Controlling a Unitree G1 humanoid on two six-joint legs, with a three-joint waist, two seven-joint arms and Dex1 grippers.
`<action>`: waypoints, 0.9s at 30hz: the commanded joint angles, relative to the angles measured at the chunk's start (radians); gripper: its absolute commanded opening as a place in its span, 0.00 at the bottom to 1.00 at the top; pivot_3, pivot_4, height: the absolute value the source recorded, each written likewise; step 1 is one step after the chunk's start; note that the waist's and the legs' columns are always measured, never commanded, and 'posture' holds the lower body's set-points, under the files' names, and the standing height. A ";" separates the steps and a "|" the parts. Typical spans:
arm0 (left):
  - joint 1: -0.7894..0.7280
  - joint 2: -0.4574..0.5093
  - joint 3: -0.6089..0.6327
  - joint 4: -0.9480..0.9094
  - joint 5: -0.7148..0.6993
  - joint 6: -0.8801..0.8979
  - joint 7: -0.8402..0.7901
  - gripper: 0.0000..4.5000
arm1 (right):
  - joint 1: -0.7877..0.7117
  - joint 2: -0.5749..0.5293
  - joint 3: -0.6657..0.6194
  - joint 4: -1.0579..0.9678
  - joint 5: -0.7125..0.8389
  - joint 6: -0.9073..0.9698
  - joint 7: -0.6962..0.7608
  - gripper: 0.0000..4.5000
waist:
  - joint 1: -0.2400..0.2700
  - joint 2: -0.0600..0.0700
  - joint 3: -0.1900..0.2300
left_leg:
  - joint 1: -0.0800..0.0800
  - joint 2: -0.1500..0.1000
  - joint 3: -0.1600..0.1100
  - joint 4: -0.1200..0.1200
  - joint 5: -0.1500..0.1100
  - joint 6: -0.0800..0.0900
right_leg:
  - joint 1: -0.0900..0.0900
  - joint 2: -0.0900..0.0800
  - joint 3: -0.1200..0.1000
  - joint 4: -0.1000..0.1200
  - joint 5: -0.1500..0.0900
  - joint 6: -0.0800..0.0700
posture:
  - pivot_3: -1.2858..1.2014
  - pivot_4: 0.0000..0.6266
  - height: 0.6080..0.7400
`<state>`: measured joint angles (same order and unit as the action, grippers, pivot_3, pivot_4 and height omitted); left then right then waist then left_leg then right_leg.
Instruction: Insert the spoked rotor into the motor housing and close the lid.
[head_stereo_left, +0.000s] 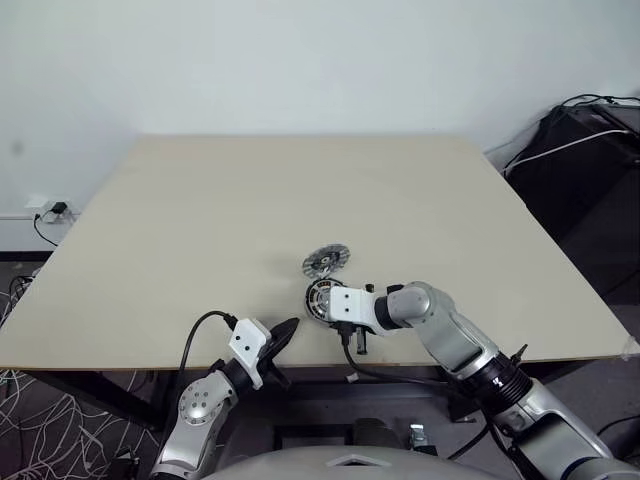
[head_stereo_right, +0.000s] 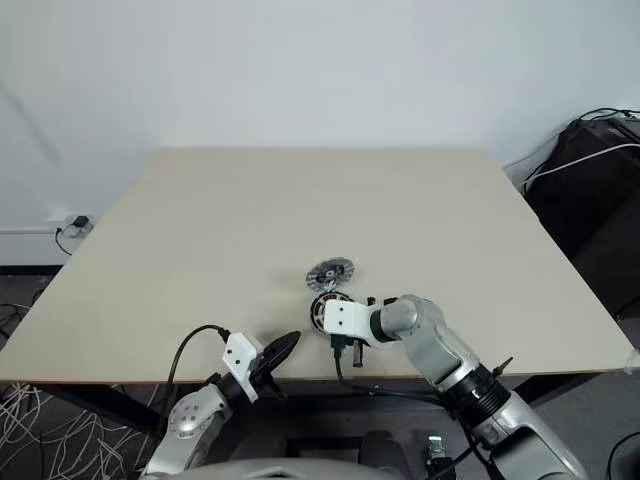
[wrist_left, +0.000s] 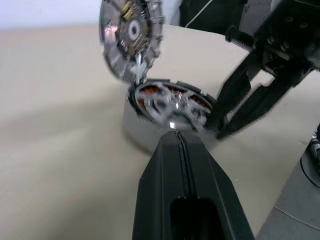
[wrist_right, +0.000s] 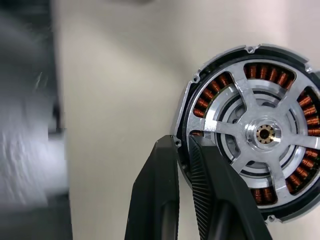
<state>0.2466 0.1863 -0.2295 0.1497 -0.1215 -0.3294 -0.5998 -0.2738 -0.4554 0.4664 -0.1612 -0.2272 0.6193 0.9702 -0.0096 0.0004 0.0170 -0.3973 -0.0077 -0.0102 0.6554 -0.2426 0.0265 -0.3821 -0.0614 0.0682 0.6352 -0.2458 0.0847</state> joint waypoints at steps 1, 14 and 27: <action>-0.017 -0.005 -0.007 -0.002 0.002 0.001 0.000 0.00 | 0.020 0.046 -0.126 -0.178 0.064 0.249 -0.065 0.02 | 0.002 0.000 0.000 | -0.001 0.000 0.000 0.000 0.000 0.000 | -0.001 0.000 0.000 0.000 0.000 0.000 | 0.52 0.00 1.00; -0.023 -0.007 -0.013 0.015 0.002 0.016 -0.007 0.00 | 0.044 0.146 -0.195 -0.323 0.255 0.703 -0.251 0.02 | -0.006 0.001 0.001 | -0.002 0.000 0.000 0.000 -0.003 -0.004 | -0.002 0.000 0.000 0.000 0.000 0.000 | 0.52 0.00 1.00; -0.012 -0.008 -0.015 0.006 0.003 0.027 -0.001 0.00 | -0.009 0.277 -0.168 -0.190 0.333 0.645 -0.437 0.30 | -0.018 0.002 0.001 | -0.002 0.001 0.000 0.000 -0.002 -0.003 | -0.002 0.000 0.000 0.000 0.000 0.000 | 0.52 0.00 1.00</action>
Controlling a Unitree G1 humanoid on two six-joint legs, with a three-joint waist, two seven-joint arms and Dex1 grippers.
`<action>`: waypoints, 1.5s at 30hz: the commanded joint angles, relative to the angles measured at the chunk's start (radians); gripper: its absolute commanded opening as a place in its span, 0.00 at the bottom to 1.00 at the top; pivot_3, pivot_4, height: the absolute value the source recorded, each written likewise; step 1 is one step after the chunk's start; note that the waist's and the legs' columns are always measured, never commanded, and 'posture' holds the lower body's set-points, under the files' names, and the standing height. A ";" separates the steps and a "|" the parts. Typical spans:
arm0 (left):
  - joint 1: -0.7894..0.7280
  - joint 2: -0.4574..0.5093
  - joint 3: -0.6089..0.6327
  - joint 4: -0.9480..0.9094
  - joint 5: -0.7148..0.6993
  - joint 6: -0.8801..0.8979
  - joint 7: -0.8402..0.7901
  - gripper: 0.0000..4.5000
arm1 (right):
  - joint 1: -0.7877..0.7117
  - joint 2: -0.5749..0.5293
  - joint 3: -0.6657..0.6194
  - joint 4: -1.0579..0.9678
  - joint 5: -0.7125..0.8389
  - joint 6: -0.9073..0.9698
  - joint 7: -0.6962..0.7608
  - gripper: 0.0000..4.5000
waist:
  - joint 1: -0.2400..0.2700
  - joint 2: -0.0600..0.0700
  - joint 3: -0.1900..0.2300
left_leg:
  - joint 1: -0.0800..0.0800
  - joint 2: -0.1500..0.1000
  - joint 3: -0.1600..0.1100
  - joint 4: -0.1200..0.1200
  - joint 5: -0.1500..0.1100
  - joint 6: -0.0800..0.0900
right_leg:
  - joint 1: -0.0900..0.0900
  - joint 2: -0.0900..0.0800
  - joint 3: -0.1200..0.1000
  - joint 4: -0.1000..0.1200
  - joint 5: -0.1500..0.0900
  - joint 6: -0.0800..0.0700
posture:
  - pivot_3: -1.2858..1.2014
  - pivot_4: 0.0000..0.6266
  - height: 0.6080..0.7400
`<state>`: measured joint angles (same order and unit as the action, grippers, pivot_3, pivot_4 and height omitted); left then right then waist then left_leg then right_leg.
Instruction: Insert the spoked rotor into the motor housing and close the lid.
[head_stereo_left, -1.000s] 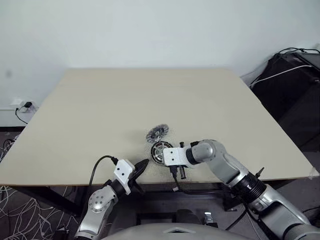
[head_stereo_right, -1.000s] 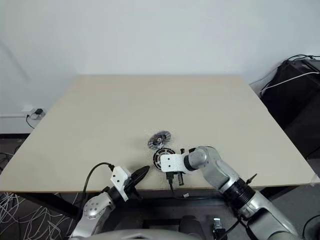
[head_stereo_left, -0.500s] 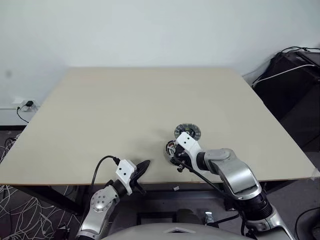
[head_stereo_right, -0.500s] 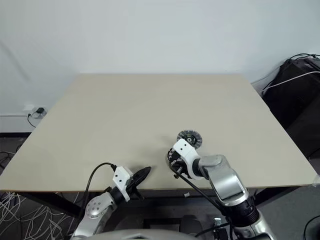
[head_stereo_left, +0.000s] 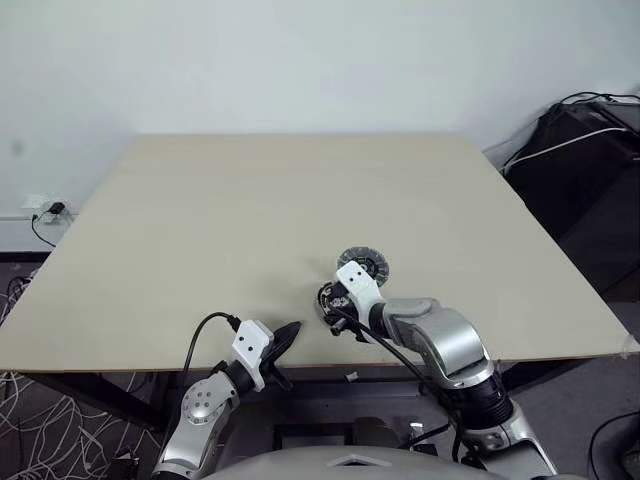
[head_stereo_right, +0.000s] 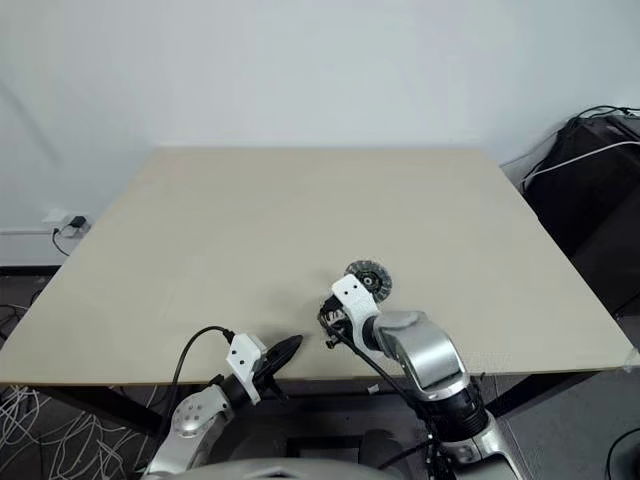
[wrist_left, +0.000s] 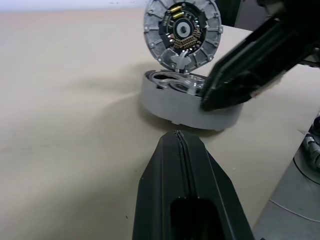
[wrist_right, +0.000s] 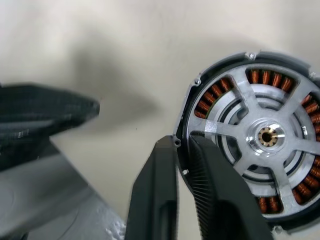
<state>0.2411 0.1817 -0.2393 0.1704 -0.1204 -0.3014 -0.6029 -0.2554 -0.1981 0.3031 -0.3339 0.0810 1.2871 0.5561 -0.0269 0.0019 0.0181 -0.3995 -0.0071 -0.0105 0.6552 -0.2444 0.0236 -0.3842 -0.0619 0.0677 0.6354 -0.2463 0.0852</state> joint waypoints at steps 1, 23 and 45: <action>-0.005 -0.003 -0.005 -0.015 0.002 -0.001 0.002 0.00 | -0.029 0.027 -0.003 -0.020 0.032 -0.024 -0.032 0.38 | -0.002 0.000 0.000 | 0.000 0.000 0.000 0.000 0.000 0.000 | 0.000 0.000 0.000 0.000 0.000 0.000 | 0.52 0.00 1.00; -0.011 -0.002 -0.013 -0.018 0.003 0.018 0.003 0.00 | -0.054 -0.532 0.319 0.019 -0.199 -0.945 0.299 0.51 | 0.004 -0.001 0.002 | 0.000 -0.001 0.000 -0.003 0.002 0.003 | 0.001 0.000 -0.001 -0.006 -0.003 0.005 | 0.52 0.00 1.00; 0.009 -0.005 -0.017 -0.078 0.002 0.052 0.021 0.00 | -0.158 -0.548 0.365 0.247 -0.475 -1.210 0.491 0.51 | 0.017 -0.002 0.002 | 0.001 -0.001 0.000 -0.003 0.002 0.003 | 0.002 0.000 -0.001 -0.006 0.000 0.000 | 0.52 0.00 1.00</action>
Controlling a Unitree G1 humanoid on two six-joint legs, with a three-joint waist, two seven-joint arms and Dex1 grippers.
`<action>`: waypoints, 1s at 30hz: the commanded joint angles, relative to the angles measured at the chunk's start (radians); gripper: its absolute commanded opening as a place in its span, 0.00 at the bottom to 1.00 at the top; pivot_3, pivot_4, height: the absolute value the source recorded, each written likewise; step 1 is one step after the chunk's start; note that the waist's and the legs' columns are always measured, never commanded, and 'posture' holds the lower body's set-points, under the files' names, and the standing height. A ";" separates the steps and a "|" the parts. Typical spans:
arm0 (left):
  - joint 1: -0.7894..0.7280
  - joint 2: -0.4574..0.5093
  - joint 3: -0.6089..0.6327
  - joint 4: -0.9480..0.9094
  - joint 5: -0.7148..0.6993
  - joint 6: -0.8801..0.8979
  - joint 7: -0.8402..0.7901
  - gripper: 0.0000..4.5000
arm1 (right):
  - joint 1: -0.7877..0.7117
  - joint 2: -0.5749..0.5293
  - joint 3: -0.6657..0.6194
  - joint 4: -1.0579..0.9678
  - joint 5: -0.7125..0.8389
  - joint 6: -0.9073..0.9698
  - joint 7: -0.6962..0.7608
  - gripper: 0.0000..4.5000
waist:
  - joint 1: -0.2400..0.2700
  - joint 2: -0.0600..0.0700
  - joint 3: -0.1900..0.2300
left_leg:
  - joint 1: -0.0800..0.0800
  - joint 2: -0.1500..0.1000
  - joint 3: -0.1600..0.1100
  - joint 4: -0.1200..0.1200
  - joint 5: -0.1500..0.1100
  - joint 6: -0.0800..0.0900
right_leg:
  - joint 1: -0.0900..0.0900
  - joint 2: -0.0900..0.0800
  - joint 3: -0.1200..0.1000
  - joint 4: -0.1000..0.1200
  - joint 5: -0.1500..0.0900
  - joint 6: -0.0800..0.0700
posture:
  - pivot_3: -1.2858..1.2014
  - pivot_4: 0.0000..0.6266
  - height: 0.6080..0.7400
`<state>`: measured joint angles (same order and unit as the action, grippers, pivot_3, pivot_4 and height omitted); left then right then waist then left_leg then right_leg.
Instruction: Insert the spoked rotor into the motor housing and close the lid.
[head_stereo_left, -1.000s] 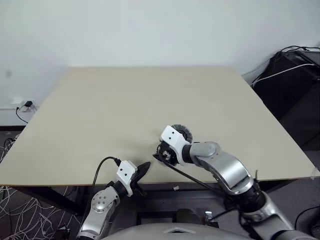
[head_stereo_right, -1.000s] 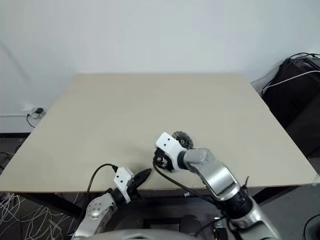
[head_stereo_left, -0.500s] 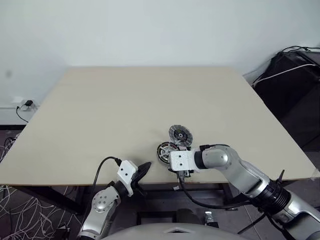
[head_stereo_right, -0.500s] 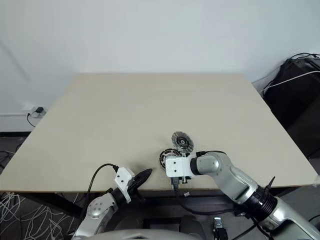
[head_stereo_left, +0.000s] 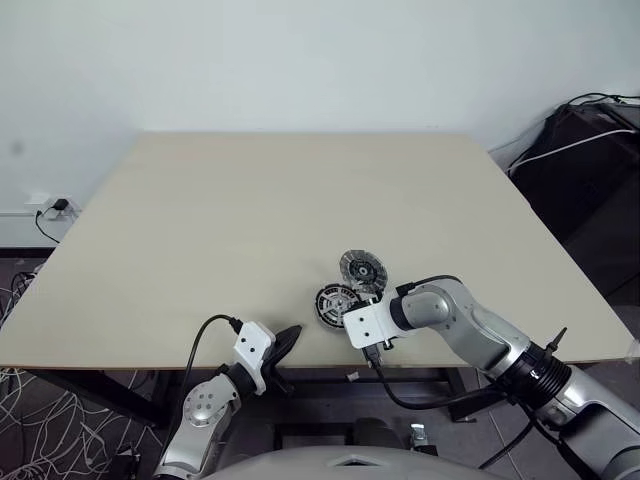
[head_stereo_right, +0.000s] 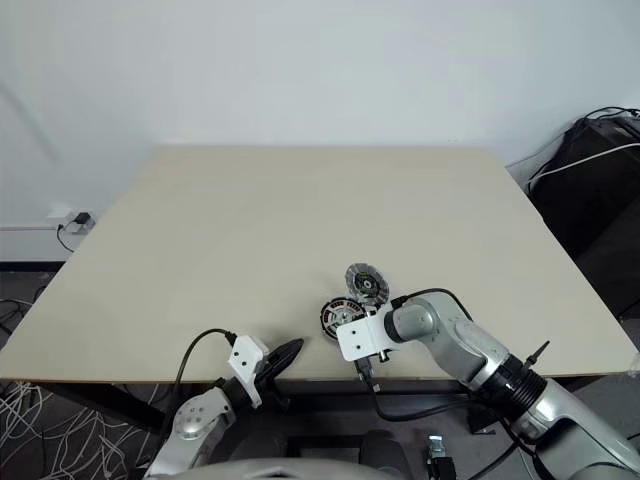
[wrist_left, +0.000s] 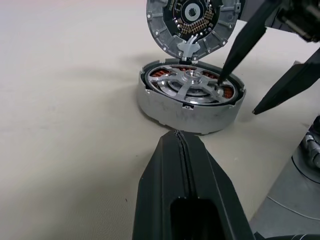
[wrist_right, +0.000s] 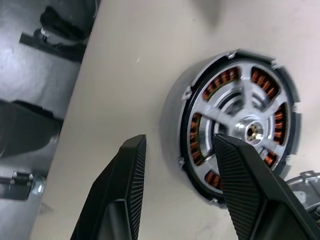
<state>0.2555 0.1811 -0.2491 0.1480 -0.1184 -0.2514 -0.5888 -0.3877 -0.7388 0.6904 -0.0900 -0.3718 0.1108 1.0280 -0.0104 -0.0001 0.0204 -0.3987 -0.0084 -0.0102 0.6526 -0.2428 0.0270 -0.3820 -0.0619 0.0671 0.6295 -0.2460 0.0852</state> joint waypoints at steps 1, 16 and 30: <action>-0.003 -0.005 -0.008 -0.061 0.000 0.006 0.008 0.00 | -0.025 -0.008 -0.025 0.007 -0.027 -0.040 0.023 0.51 | 0.000 0.000 0.000 | 0.000 0.000 0.000 0.000 0.000 0.000 | 0.000 0.000 0.000 0.000 0.000 0.000 | 0.52 0.00 1.00; -0.002 -0.009 -0.015 -0.060 -0.001 0.013 0.015 0.00 | -0.003 0.040 -0.065 0.030 -0.067 -0.054 0.011 0.02 | -0.001 -0.001 0.000 | 0.003 0.000 0.000 0.001 0.000 0.000 | 0.003 0.000 0.000 0.000 0.000 0.000 | 0.52 0.00 1.00; -0.005 -0.005 -0.021 -0.089 -0.006 0.038 0.015 0.00 | 0.113 0.225 -0.256 -0.188 0.115 0.470 -0.032 0.02 | 0.001 -0.001 0.000 | 0.001 0.001 -0.001 0.001 0.000 0.000 | 0.001 0.000 0.001 0.001 0.000 0.000 | 0.52 0.00 1.00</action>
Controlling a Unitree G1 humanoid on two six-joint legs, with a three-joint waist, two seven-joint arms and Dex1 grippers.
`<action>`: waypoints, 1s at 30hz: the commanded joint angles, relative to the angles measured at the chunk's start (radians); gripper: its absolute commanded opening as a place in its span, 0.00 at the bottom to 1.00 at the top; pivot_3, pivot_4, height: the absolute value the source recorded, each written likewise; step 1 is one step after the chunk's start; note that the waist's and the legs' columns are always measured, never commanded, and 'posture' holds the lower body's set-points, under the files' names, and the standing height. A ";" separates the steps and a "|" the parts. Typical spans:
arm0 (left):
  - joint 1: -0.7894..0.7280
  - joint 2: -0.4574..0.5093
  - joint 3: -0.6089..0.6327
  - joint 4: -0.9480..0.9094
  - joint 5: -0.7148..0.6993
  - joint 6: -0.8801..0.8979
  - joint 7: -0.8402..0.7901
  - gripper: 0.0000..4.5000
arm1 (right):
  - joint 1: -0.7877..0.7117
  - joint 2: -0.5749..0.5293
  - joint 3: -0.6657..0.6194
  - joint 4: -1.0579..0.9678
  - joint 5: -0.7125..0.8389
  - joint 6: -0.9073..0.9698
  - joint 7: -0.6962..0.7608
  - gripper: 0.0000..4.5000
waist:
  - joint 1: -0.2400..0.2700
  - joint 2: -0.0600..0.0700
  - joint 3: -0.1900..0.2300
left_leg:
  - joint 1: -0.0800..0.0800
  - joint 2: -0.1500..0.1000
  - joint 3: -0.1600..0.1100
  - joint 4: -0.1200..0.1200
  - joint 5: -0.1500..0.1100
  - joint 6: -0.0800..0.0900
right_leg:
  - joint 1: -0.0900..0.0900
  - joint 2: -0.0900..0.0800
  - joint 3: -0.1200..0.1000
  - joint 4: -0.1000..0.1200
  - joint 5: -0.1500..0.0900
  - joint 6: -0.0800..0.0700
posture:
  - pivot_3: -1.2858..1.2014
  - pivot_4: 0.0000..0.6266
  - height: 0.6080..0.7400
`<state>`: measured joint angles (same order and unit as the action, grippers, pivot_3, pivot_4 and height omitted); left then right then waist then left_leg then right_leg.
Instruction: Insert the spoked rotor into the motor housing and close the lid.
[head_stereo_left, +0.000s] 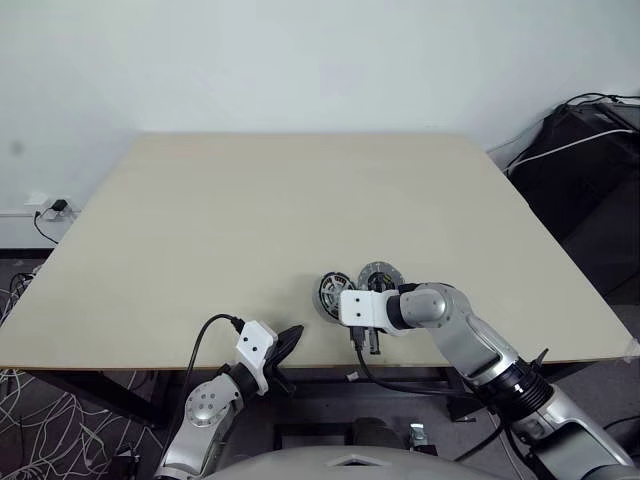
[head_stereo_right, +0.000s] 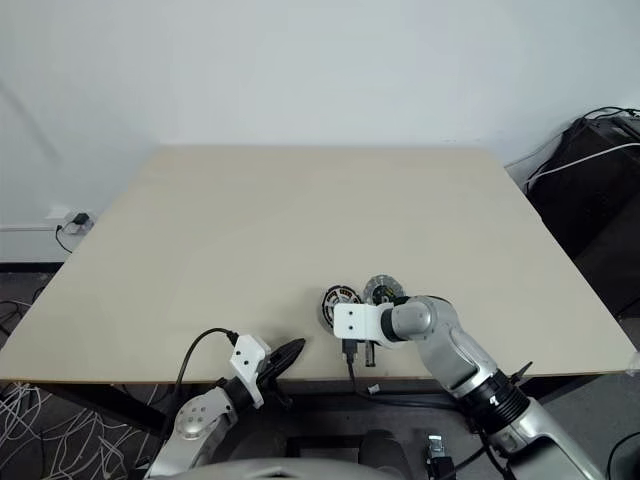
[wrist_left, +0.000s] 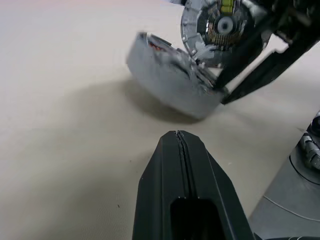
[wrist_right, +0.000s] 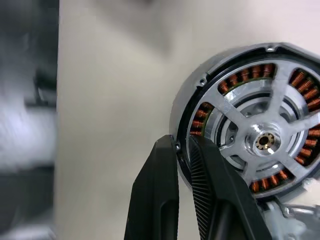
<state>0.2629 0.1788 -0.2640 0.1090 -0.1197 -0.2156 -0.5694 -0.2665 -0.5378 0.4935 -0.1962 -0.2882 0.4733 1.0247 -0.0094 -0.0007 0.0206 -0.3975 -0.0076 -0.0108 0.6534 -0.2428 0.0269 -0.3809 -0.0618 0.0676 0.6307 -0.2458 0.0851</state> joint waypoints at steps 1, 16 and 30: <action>-0.014 -0.003 -0.007 -0.051 -0.005 0.003 -0.005 0.00 | -0.004 0.037 -0.063 -0.094 0.040 0.152 -0.036 0.02 | 0.000 0.000 0.000 | 0.000 0.000 0.000 0.000 0.000 0.000 | 0.000 0.000 0.000 0.000 0.000 0.000 | 0.52 0.00 1.00; -0.016 0.001 -0.005 -0.034 -0.007 0.000 -0.013 0.00 | 0.003 -0.052 -0.029 -0.260 0.187 0.331 0.003 0.02 | -0.002 0.000 0.000 | -0.001 0.000 0.000 0.000 0.000 0.000 | -0.001 -0.001 0.000 0.000 0.000 0.000 | 0.52 0.00 1.00; -0.021 -0.009 0.000 0.001 -0.002 -0.019 -0.019 0.00 | -0.068 0.098 0.063 -0.065 0.160 0.331 -0.189 0.02 | -0.001 -0.001 0.001 | -0.001 0.000 0.000 0.000 0.000 0.000 | -0.001 0.000 0.000 0.000 0.000 0.000 | 0.52 0.00 1.00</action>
<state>0.2539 0.1764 -0.2630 0.1187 -0.1205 -0.2090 -0.5891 -0.2985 -0.4517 0.5717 -0.2597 -0.1146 0.8184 0.8696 -0.0102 -0.0014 0.0217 -0.3982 -0.0078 -0.0108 0.6535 -0.2429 0.0268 -0.3814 -0.0624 0.0673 0.6307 -0.2457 0.0853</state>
